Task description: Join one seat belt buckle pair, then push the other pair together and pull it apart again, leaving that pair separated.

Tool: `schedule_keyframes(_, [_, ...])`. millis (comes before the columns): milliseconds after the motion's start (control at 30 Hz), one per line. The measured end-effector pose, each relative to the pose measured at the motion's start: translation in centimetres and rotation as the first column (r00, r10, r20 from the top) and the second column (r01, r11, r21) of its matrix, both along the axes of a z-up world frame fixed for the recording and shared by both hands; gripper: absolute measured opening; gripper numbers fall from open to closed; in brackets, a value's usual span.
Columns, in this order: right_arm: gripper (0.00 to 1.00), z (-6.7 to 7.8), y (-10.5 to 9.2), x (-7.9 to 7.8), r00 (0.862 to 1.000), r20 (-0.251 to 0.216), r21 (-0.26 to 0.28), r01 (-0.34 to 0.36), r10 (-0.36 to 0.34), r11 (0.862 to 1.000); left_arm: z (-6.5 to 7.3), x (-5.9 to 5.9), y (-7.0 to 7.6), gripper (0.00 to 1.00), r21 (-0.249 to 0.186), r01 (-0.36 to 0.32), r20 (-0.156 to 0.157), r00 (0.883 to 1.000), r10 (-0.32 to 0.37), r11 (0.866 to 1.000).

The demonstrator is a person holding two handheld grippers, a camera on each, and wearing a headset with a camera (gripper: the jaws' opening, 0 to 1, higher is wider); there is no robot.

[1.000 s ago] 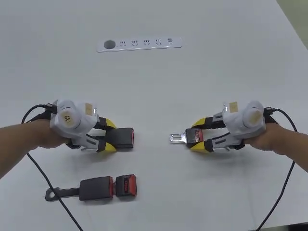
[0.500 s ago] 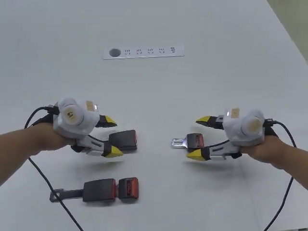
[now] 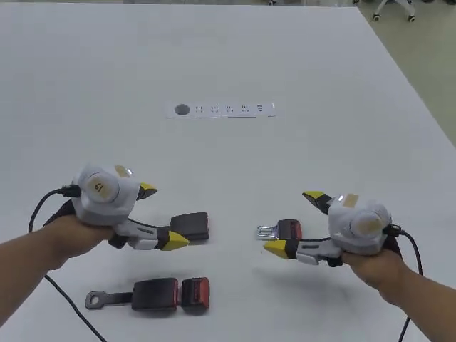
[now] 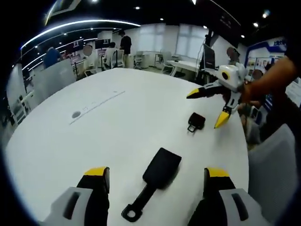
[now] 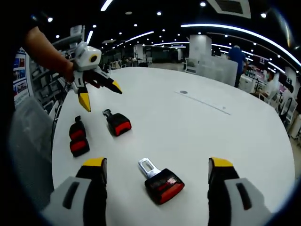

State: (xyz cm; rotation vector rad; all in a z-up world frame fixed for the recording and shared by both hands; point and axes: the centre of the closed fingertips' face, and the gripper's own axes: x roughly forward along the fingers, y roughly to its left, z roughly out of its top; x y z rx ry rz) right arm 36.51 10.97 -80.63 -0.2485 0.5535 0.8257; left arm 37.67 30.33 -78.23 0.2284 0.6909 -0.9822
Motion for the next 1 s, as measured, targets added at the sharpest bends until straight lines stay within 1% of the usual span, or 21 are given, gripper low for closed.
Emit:
schedule_keyframes(33, [0.91, 0.3, 0.2, -0.4, 1.0, 0.013, -0.007, 0.004, -0.004, 1.0, 0.2, -0.2, 0.2, 0.86, -0.009, -0.016, 0.0, 1.0, 0.016, 1.0])
schedule_keyframes(100, [0.92, 1.0, 0.5, -0.8, 0.999, 0.03, 0.005, 0.018, -0.018, 1.0, 0.6, -0.7, 0.9, 0.89, -0.022, -0.057, 0.013, 0.998, 0.058, 0.998])
schedule_keyframes(133, [0.93, 1.2, 0.6, -1.0, 0.999, 0.038, 0.008, 0.027, -0.027, 1.0, 1.0, -1.0, 1.3, 0.91, -0.045, -0.093, 0.012, 0.996, 0.093, 0.995])
schedule_keyframes(167, [0.94, 1.4, 0.7, -1.1, 0.998, 0.045, 0.008, 0.033, -0.033, 0.999, 1.3, -1.1, 1.5, 0.92, -0.062, -0.11, 0.017, 0.994, 0.111, 0.992])
schedule_keyframes(200, [0.95, 1.5, 0.7, -1.2, 0.998, 0.05, 0.008, 0.04, -0.041, 0.999, 1.7, -1.4, 1.8, 0.94, -0.075, -0.125, 0.03, 0.991, 0.128, 0.989])
schedule_keyframes(300, [0.97, 2.0, 0.9, -1.8, 0.996, 0.066, 0.011, 0.063, -0.064, 0.998, 2.1, -2.5, 2.7, 0.95, -0.083, -0.15, 0.028, 0.988, 0.152, 0.985])
schedule_keyframes(367, [0.97, 2.2, 1.0, -2.3, 0.994, 0.077, 0.015, 0.073, -0.074, 0.997, 2.4, -3.3, 3.1, 0.96, -0.097, -0.161, 0.038, 0.985, 0.165, 0.982])
schedule_keyframes(467, [0.99, 2.5, 1.3, -3.2, 0.993, 0.089, 0.009, 0.08, -0.081, 0.997, 2.6, -4.3, 3.9, 0.99, -0.103, -0.176, 0.045, 0.982, 0.182, 0.979])
schedule_keyframes(567, [1.0, 2.7, 1.5, -4.3, 0.992, 0.096, 0.004, 0.08, -0.08, 0.997, 2.7, -5.2, 4.8, 0.99, -0.114, -0.194, 0.049, 0.978, 0.201, 0.974])
schedule_keyframes(600, [1.0, 2.7, 1.5, -4.7, 0.992, 0.099, 0.005, 0.084, -0.084, 0.996, 2.6, -5.6, 5.2, 0.99, -0.115, -0.197, 0.052, 0.978, 0.204, 0.974])
schedule_keyframes(667, [1.0, 2.8, 1.6, -5.3, 0.991, 0.102, 0.008, 0.088, -0.088, 0.996, 2.4, -6.3, 5.9, 0.99, -0.108, -0.194, 0.061, 0.978, 0.201, 0.975])
schedule_keyframes(700, [1.0, 2.9, 1.6, -5.6, 0.991, 0.102, 0.009, 0.09, -0.091, 0.996, 2.4, -6.4, 6.1, 0.99, -0.104, -0.193, 0.063, 0.978, 0.2, 0.976])
schedule_keyframes(767, [1.0, 3.2, 1.7, -6.3, 0.99, 0.107, 0.011, 0.093, -0.094, 0.996, 2.4, -7.1, 6.8, 0.99, -0.099, -0.195, 0.068, 0.977, 0.202, 0.976])
schedule_keyframes(800, [1.0, 3.3, 1.7, -6.6, 0.989, 0.111, 0.012, 0.094, -0.095, 0.995, 2.6, -7.2, 7.0, 0.99, -0.104, -0.197, 0.075, 0.976, 0.205, 0.975])
schedule_keyframes(867, [1.0, 3.4, 1.6, -7.2, 0.989, 0.115, 0.016, 0.093, -0.095, 0.996, 3.1, -7.8, 7.7, 0.99, -0.119, -0.214, 0.094, 0.97, 0.225, 0.97])
schedule_keyframes(900, [1.0, 3.5, 1.5, -7.6, 0.989, 0.116, 0.015, 0.094, -0.095, 0.995, 3.2, -8.0, 7.9, 1.0, -0.124, -0.218, 0.095, 0.968, 0.23, 0.968])
schedule_keyframes(933, [1.0, 3.5, 1.4, -7.8, 0.988, 0.119, 0.015, 0.095, -0.096, 0.995, 3.3, -8.4, 8.2, 1.0, -0.126, -0.223, 0.1, 0.967, 0.236, 0.967])
schedule_keyframes(1000, [1.0, 3.8, 1.3, -8.2, 0.987, 0.125, 0.022, 0.1, -0.101, 0.995, 3.0, -9.0, 8.7, 1.0, -0.115, -0.222, 0.103, 0.967, 0.234, 0.968])
